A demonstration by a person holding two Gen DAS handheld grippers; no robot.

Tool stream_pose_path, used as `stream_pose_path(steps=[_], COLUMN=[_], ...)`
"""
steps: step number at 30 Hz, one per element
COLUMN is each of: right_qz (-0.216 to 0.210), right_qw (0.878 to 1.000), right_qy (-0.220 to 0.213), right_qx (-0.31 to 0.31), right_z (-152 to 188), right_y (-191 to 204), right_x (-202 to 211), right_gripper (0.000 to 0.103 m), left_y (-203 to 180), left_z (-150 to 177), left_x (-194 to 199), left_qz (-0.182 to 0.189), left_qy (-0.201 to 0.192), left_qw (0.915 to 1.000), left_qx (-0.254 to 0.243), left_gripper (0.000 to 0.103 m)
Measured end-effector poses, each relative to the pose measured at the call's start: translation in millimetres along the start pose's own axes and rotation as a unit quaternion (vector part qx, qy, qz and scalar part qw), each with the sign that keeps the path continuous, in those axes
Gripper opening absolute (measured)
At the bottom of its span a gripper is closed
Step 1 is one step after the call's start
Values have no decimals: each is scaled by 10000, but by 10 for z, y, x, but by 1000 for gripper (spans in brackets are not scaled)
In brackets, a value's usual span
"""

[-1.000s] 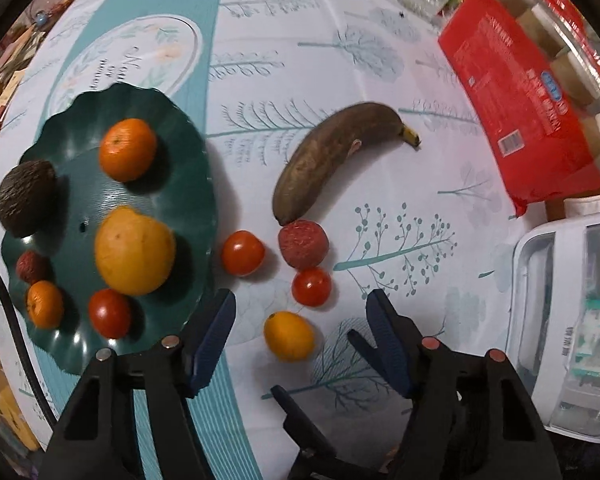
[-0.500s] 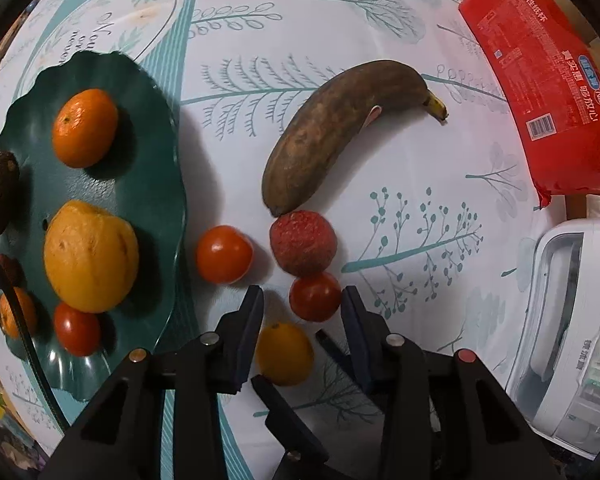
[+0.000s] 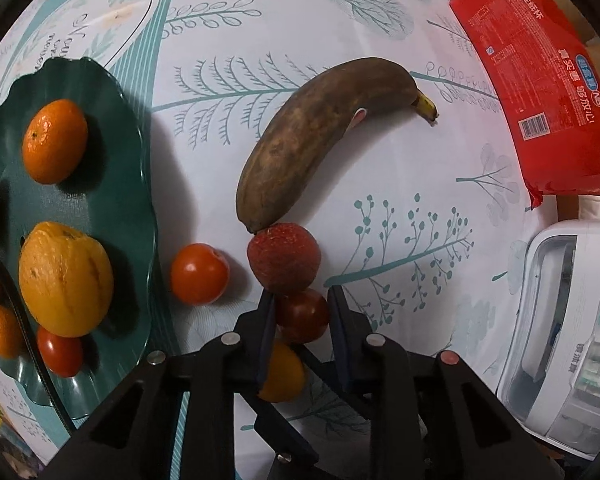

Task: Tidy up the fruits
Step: 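Grasp a cherry tomato with the left tool while the right tool grasps a small orange, then carry the tomato and small orange onto the green plate and open both tools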

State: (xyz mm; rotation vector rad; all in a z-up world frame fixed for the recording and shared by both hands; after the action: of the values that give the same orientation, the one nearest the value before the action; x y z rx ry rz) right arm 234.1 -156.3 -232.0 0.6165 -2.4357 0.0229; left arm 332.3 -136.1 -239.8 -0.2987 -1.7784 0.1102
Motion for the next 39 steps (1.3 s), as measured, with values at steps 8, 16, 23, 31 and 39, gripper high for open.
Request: stream_pose_path(steps=[8, 16, 23, 31, 39], right_qz=[-73, 28, 246, 523, 859], right_qw=[9999, 9992, 9984, 9972, 9951], right_qy=[123, 390, 489, 507, 469], right_qx=[78, 35, 127, 158, -112], right_z=[12, 51, 92, 141, 56], right_y=[-75, -63, 24, 358, 547], right_x=[78, 204, 478, 497, 476], right_gripper=[30, 30, 30, 31, 31], left_y=[62, 140, 265, 695, 1196], left_z=[93, 247, 396, 597, 725], left_x=[166, 466, 882, 1356, 1636], left_qz=[60, 174, 240, 213, 271], left_qy=[-144, -373, -711, -1042, -1349], left_qw=[9998, 9989, 9967, 9931, 9886], left_qx=[99, 243, 312, 492, 611], left_gripper=[23, 23, 23, 23, 23])
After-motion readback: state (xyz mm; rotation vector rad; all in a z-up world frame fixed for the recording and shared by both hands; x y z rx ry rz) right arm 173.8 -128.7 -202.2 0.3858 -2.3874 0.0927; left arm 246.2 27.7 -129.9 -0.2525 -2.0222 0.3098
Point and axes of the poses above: each gripper's, at about its wrist camera, not at the fingertips, and x roughly against the way its jaws point, y to its left, z to its underside, the point moved 2 cm from there along -x, roughly the way its jaws point, and after that the axes turned 15 degrees about -y, right-handed, at the moved point
